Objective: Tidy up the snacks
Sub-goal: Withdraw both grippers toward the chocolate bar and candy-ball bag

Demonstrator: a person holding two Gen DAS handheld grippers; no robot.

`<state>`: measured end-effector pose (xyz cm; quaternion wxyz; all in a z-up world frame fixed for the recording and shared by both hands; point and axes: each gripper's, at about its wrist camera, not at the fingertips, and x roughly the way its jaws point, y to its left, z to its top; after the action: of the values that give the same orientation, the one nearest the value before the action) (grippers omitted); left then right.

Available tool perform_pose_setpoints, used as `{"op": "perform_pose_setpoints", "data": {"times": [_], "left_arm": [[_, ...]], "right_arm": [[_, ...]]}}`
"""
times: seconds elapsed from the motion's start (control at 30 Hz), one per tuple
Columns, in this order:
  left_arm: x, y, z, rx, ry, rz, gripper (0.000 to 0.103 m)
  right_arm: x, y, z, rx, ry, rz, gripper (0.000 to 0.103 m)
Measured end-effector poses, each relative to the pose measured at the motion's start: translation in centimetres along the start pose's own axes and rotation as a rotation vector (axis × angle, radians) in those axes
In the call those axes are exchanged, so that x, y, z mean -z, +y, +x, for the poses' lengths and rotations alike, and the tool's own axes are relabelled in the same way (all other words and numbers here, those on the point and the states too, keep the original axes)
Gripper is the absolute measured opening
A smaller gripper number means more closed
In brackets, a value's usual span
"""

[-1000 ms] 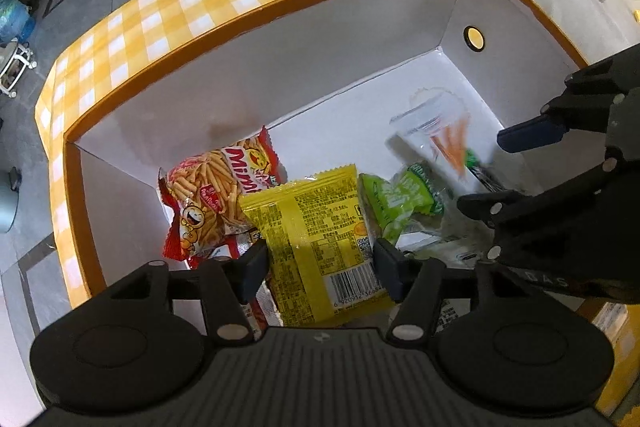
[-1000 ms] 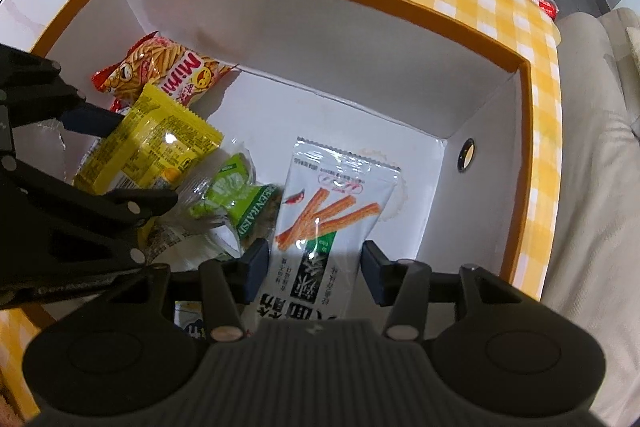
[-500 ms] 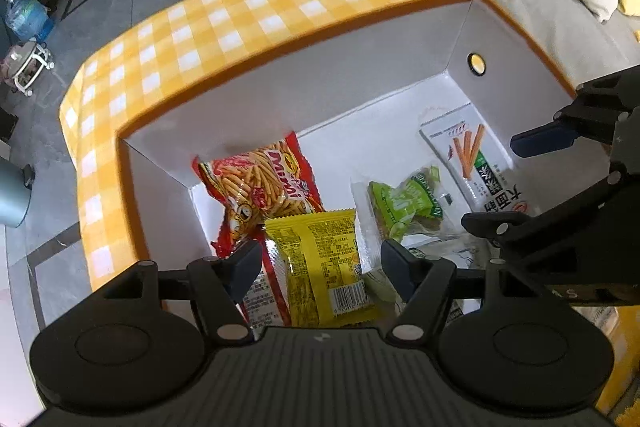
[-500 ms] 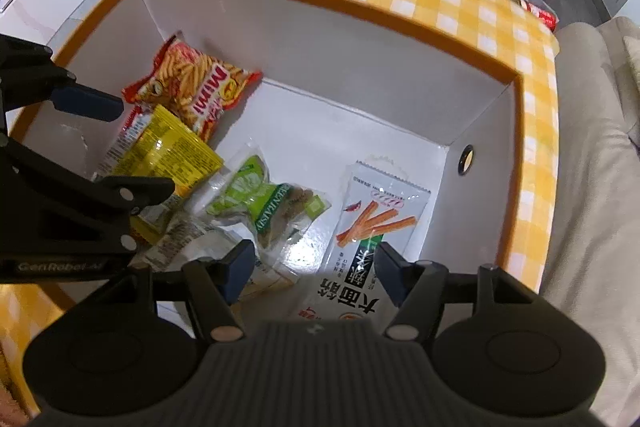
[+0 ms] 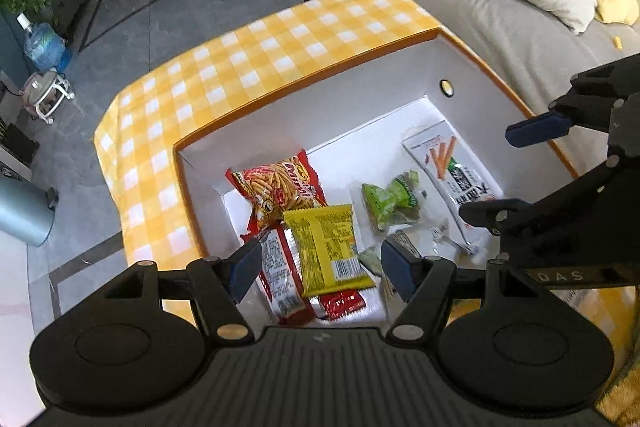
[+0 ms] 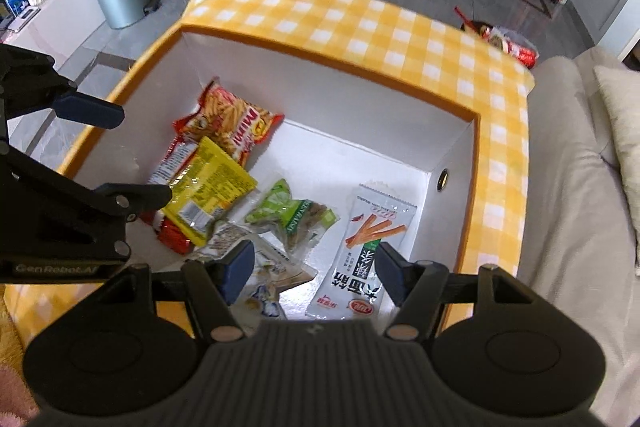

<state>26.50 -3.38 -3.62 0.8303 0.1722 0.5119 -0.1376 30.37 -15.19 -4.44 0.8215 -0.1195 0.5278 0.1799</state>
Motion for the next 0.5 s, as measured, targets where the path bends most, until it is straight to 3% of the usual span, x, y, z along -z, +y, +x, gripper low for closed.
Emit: {"op": "perform_pose_setpoints", "data": {"times": [0.33, 0.5], "left_arm": [[2.4, -1.4, -5.6, -0.029, -0.091, 0.015, 0.083], [4.0, -1.9, -7.3, -0.025, -0.135, -0.014, 0.083]], "right_arm": [[3.5, 2.1, -5.1, 0.012, -0.099, 0.022, 0.065], [6.0, 3.0, -6.7, 0.023, -0.133, 0.042, 0.073]]}}
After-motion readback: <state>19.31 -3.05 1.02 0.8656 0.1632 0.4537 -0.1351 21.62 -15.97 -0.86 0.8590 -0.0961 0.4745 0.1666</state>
